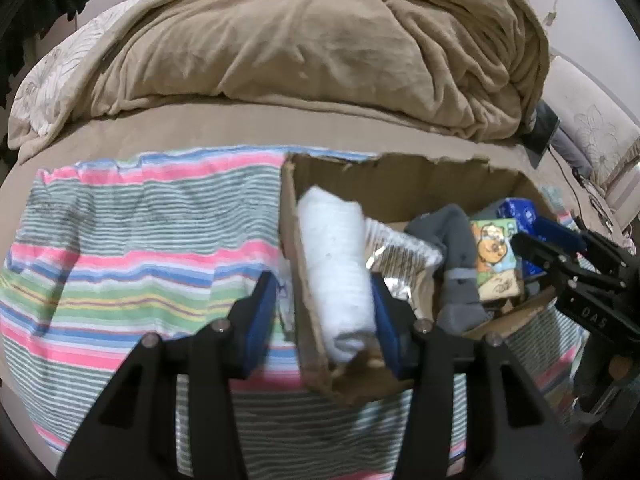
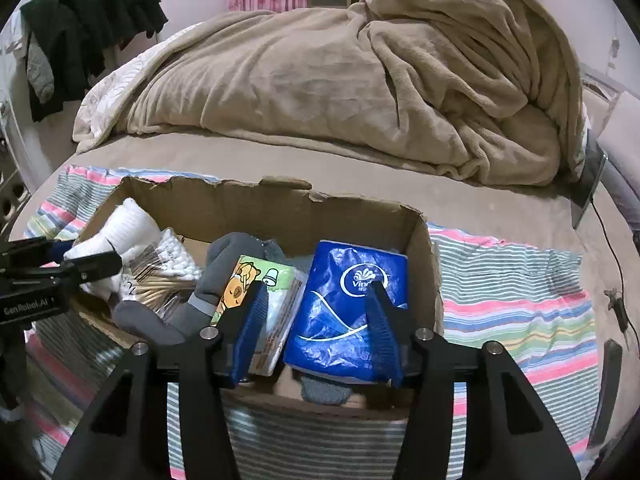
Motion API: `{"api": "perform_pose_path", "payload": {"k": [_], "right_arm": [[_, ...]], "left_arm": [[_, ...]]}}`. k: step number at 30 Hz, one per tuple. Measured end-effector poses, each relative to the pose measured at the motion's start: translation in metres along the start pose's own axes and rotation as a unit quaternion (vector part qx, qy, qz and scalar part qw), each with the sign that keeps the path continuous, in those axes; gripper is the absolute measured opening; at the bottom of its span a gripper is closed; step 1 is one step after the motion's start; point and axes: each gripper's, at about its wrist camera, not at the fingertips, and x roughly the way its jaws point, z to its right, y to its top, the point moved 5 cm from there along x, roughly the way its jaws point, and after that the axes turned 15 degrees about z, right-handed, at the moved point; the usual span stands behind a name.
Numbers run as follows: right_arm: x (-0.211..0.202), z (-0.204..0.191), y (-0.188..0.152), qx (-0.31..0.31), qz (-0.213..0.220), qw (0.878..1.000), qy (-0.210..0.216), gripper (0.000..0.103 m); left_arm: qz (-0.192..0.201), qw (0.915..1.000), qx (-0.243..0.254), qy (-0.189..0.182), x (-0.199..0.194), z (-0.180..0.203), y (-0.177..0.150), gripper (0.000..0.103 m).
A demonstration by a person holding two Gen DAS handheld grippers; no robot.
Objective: Organize objects
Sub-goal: 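Carry the socks and cartoon tissue pack into the box and open both tools, then grasp the small clear snack bag with the right tool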
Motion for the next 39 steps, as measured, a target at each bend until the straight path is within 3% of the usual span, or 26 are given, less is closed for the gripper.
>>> {"api": "perform_pose_path", "payload": {"k": [4,13,18,22,31,35,39], "right_arm": [[-0.005,0.003,0.002,0.019,-0.006,1.000,0.010,0.056],[-0.051,-0.002,0.014,0.054,0.013,0.998,0.042,0.081],[-0.076,-0.009,0.014,0.062,0.016,0.996,0.057,0.082],[-0.093,-0.016,0.008,0.061,0.014,0.996,0.066,0.082],[-0.124,-0.023,-0.007,0.063,0.012,0.995,0.071,0.082],[-0.135,-0.026,-0.012,0.060,0.010,0.996,0.072,0.089],[-0.145,-0.031,-0.020,0.056,0.008,0.995,0.078,0.089]], "left_arm": [[0.010,0.9999,0.000,0.001,-0.011,0.001,0.006,0.049],[0.035,0.9994,0.000,-0.001,-0.054,0.010,0.011,0.049],[0.048,0.9988,0.003,-0.009,-0.083,0.020,0.009,0.049],[0.062,0.9981,0.003,-0.008,-0.108,0.024,0.006,0.068],[0.072,0.9974,-0.001,-0.005,-0.147,0.026,-0.005,0.073],[0.073,0.9973,-0.006,-0.007,-0.162,0.029,-0.016,0.074],[0.066,0.9977,-0.008,-0.009,-0.169,0.033,-0.029,0.075]]}}
